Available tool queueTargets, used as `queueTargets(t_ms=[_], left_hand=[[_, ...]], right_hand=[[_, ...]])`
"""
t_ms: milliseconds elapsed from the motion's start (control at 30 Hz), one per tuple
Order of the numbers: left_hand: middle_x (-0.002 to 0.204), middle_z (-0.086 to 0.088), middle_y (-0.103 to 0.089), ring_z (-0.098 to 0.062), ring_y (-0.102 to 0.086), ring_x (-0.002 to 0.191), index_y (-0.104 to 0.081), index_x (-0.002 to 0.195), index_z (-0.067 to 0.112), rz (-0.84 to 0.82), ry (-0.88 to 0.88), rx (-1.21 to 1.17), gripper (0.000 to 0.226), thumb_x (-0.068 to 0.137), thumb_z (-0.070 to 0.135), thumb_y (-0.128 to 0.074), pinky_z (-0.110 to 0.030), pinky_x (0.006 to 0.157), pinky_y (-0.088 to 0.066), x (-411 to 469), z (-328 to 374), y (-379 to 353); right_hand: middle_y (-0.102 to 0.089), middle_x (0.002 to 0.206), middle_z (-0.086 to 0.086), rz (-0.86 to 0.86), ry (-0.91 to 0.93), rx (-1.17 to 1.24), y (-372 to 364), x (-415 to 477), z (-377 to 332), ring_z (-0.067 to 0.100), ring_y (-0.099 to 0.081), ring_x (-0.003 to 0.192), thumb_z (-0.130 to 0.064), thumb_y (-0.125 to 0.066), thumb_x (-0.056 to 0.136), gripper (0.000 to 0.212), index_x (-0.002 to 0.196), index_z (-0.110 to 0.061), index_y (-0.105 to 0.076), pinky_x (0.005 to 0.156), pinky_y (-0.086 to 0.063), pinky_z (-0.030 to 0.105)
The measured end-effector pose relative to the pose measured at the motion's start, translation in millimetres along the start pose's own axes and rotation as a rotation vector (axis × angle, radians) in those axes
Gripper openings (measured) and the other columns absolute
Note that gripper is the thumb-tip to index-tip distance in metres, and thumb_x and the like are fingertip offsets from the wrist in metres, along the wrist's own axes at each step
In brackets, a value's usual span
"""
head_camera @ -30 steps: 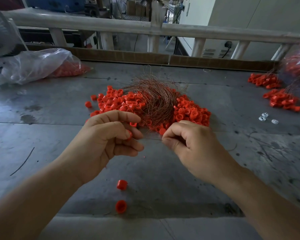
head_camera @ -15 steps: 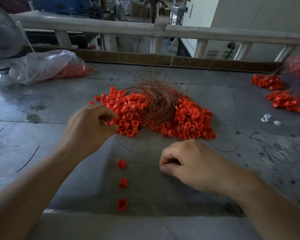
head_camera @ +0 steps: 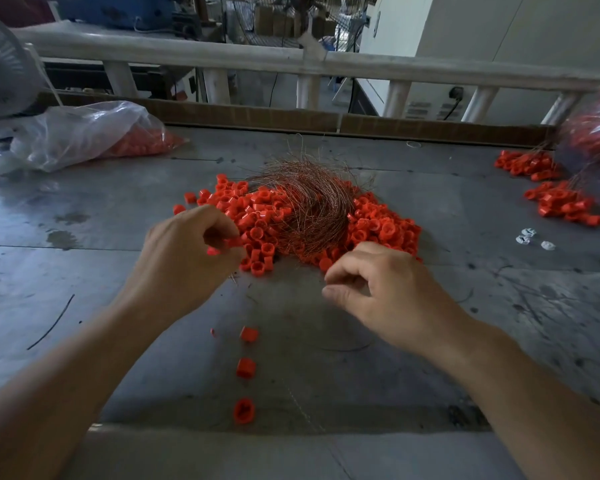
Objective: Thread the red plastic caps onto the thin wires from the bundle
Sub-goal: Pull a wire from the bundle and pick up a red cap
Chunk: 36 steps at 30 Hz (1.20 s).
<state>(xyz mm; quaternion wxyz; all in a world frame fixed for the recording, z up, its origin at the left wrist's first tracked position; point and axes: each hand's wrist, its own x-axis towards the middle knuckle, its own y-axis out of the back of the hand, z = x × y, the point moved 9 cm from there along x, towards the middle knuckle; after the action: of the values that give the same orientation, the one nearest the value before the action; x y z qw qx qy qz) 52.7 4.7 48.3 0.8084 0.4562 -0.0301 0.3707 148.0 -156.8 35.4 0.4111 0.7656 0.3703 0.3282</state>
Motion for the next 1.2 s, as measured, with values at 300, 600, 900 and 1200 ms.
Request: queueTargets(t_ms=[300, 600, 900, 1200], left_hand=[[0.102, 0.014, -0.055, 0.015, -0.052, 0.08, -0.066, 0.077, 0.024, -0.182, -0.217, -0.082, 0.017, 0.071, 0.011, -0.075, 0.001, 0.072, -0.036, -15.0, 34.1, -35.2], [0.084, 0.013, -0.063, 0.003, -0.058, 0.085, -0.069, 0.081, 0.02, -0.196, -0.161, -0.221, 0.018, 0.071, 0.005, -0.074, -0.005, 0.073, -0.045, -11.8, 33.6, -41.6], [0.086, 0.012, -0.063, 0.0, -0.059, 0.084, -0.069, 0.082, 0.019, -0.215, -0.203, -0.189, 0.017, 0.072, 0.006, -0.075, -0.008, 0.074, -0.047, -15.6, 35.0, -41.5], [0.109, 0.014, -0.059, -0.006, -0.062, 0.098, -0.068, 0.091, 0.023, -0.375, -0.468, -0.525, 0.016, 0.075, 0.026, -0.065, -0.018, 0.083, -0.05, -38.7, 69.4, -29.2]], right_hand=[[-0.034, 0.143, -0.008, -0.019, 0.13, -0.087, -14.0, 14.1, -10.4, 0.007, -0.037, 0.126, -0.019, -0.06, 0.087, 0.034, 0.12, -0.014, -0.059, 0.102, -0.035, 0.025], [-0.045, 0.136, -0.004, 0.028, 0.149, -0.06, -15.7, 15.9, -8.3, 0.007, -0.038, 0.124, -0.018, -0.055, 0.09, 0.039, 0.128, -0.009, -0.052, 0.097, -0.019, 0.005], [-0.07, 0.092, 0.007, 0.34, 0.268, 0.026, 17.2, 3.5, -22.2, 0.02, -0.065, 0.089, -0.008, -0.062, 0.076, 0.015, 0.087, -0.004, -0.072, 0.083, -0.049, 0.026], [-0.067, 0.099, 0.007, 0.462, 0.498, 0.162, 35.9, -16.9, -52.0, 0.021, -0.061, 0.087, -0.012, -0.058, 0.083, 0.02, 0.097, -0.003, -0.069, 0.082, -0.046, 0.023]])
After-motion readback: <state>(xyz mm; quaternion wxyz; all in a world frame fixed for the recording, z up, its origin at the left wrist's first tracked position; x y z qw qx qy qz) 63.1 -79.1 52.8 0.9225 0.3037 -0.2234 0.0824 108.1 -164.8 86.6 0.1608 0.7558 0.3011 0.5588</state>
